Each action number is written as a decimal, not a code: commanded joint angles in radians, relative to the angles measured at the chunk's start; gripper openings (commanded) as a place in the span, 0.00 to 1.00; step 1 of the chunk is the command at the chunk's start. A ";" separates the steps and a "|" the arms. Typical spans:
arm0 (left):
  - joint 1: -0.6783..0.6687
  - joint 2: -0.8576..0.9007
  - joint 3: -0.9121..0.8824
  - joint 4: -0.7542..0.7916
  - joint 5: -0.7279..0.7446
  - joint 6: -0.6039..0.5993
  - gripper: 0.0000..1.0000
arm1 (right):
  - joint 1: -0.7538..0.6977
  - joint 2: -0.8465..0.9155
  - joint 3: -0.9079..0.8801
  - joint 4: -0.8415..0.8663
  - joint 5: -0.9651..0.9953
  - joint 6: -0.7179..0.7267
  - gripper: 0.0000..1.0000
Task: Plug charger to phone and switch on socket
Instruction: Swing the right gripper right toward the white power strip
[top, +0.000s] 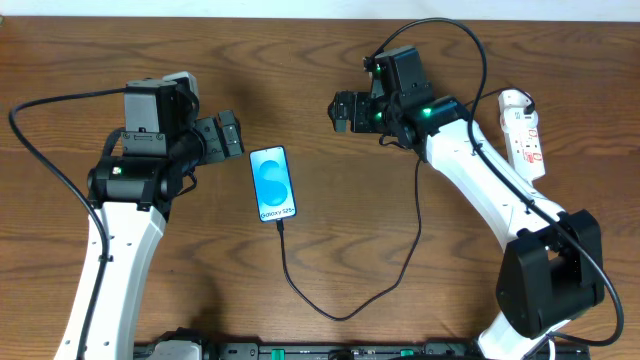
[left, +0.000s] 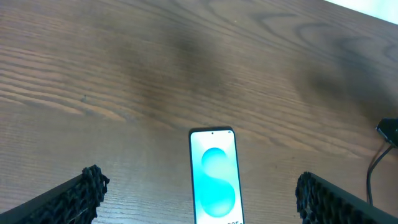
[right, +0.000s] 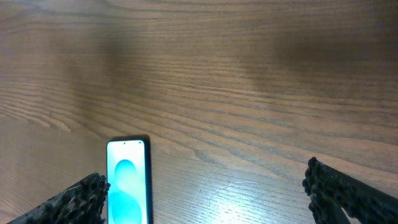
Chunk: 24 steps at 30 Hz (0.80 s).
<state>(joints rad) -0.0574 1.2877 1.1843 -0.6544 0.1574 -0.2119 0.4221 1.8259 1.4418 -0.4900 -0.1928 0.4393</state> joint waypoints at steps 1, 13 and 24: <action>-0.002 0.001 0.022 -0.004 -0.010 0.009 1.00 | 0.005 -0.002 0.007 -0.002 0.008 -0.011 0.99; -0.002 0.001 0.022 -0.003 -0.010 0.009 0.99 | 0.002 -0.002 0.007 -0.002 0.048 -0.011 0.99; -0.002 0.001 0.022 -0.004 -0.010 0.009 1.00 | -0.089 -0.005 0.040 -0.200 0.029 -0.124 0.99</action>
<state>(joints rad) -0.0574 1.2877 1.1843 -0.6548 0.1574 -0.2119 0.3733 1.8259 1.4467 -0.6533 -0.1642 0.3775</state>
